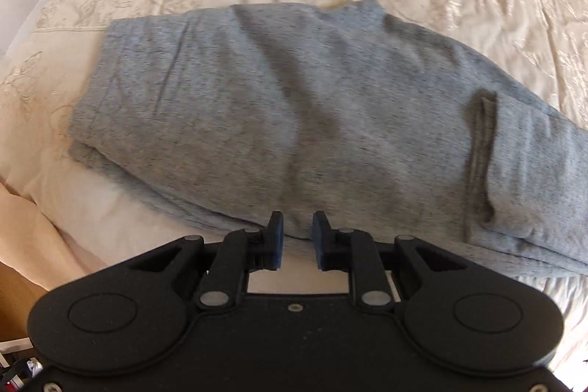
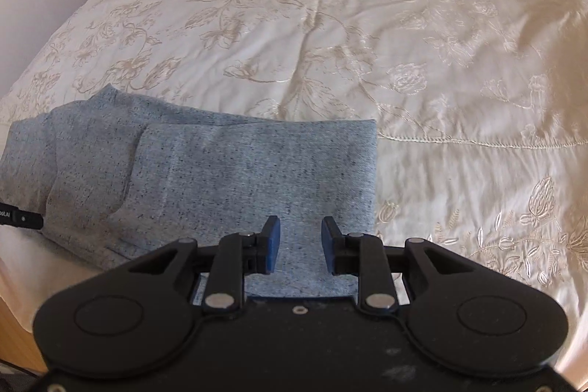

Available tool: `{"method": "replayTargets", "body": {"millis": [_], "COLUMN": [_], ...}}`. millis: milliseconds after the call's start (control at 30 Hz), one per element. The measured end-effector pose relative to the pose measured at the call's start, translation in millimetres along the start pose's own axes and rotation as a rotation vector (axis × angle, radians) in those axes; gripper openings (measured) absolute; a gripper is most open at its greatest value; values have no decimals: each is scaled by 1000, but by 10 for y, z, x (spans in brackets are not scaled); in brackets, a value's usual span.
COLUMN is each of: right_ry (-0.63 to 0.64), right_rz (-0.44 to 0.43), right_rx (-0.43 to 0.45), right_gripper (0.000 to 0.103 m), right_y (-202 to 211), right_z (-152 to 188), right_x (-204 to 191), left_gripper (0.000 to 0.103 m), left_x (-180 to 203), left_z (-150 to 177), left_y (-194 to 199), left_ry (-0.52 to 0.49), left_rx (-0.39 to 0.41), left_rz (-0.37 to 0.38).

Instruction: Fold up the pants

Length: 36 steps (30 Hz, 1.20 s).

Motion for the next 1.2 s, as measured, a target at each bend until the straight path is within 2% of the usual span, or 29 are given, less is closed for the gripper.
{"method": "replayTargets", "body": {"millis": [133,333,433,500,567,667,700,733,800,900,1033,1067,1100,1200], "right_ry": [-12,-98,-121,-130,-137,-154,-155,-155,-151,-158,-187,-194,-200,-208], "right_rz": [-7,-12,3,12,21,36,43,49,69,91,98,98,97,91], "right_rx": [16,-10,1,7,6,2,2,2,-1,-7,-22,-28,-34,-45], "right_gripper": [27,27,27,27,27,27,27,27,27,27,27,27,27,27], "right_y": [19,7,38,32,33,56,65,82,107,174,213,212,212,214], "right_z": [-9,-32,-58,-76,-88,-95,-98,-97,-87,-42,19,37,52,80], "right_x": [-300,-845,-1200,-1434,-1634,-1871,-1928,-1979,-2081,-2161,-2226,-2238,-2263,-2329], "left_gripper": [28,28,39,43,44,55,61,72,88,91,93,95,101,102], "left_x": [-510,-1309,-1624,-1775,-1877,-1950,-1970,-1990,-2066,-2171,-2144,-2122,-2102,-2058], "left_z": [-144,-524,-751,-861,-889,-795,-747,-704,-640,-598,-567,-561,-561,-533], "left_y": [-26,-48,-108,-219,-395,-746,-851,-918,-998,-1035,-1064,-1085,-1117,-1201], "left_ry": [12,42,59,68,69,54,47,44,66,126,97,96,99,110], "left_rx": [33,96,127,117,65,-56,-77,-80,-71,-73,-57,-55,-56,-52], "left_rz": [-23,4,21,48,96,163,179,186,179,232,256,268,282,280]}}
Point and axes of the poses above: each gripper's, at about its wrist camera, not at the fingertips, and y roughly against the way its jaws point, x to its right, z to its underside, the point moved 3 cm from there along -y, roughly the way its jaws point, and after that the axes turned 5 degrees about x, right-handed, at the moved point
